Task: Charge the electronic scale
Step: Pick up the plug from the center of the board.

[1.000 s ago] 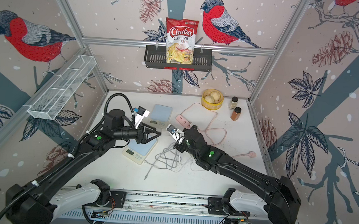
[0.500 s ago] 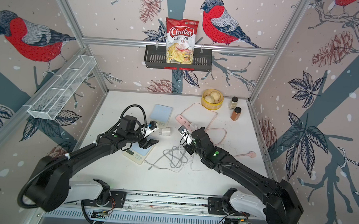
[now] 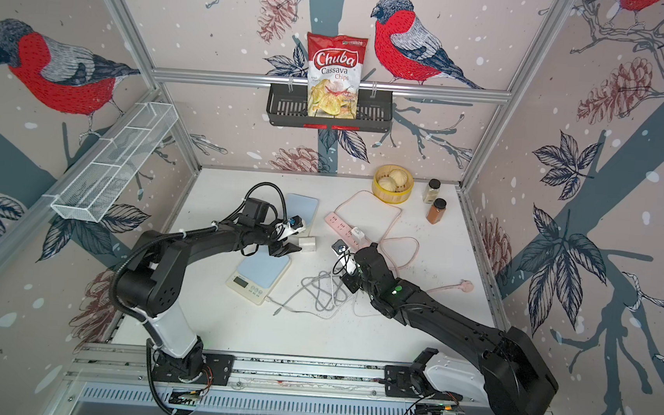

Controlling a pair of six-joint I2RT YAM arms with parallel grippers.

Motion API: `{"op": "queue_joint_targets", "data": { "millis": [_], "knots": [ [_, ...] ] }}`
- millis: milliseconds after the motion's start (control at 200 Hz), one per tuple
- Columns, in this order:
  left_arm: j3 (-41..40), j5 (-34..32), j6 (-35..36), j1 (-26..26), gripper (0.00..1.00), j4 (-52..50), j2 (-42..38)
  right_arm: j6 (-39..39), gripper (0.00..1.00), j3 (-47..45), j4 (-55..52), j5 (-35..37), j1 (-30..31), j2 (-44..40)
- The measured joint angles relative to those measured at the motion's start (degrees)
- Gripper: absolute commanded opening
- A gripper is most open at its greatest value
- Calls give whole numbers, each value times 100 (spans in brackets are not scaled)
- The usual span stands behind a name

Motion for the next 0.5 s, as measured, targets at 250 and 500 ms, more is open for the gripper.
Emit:
{"op": "queue_joint_targets", "data": {
  "millis": [250, 500],
  "knots": [
    [675, 28, 229, 31, 57, -424, 640, 0, 0, -15, 105, 4, -7, 247],
    [957, 50, 555, 31, 53, -938, 953, -4, 0, -15, 149, 24, -22, 409]
  ]
}}
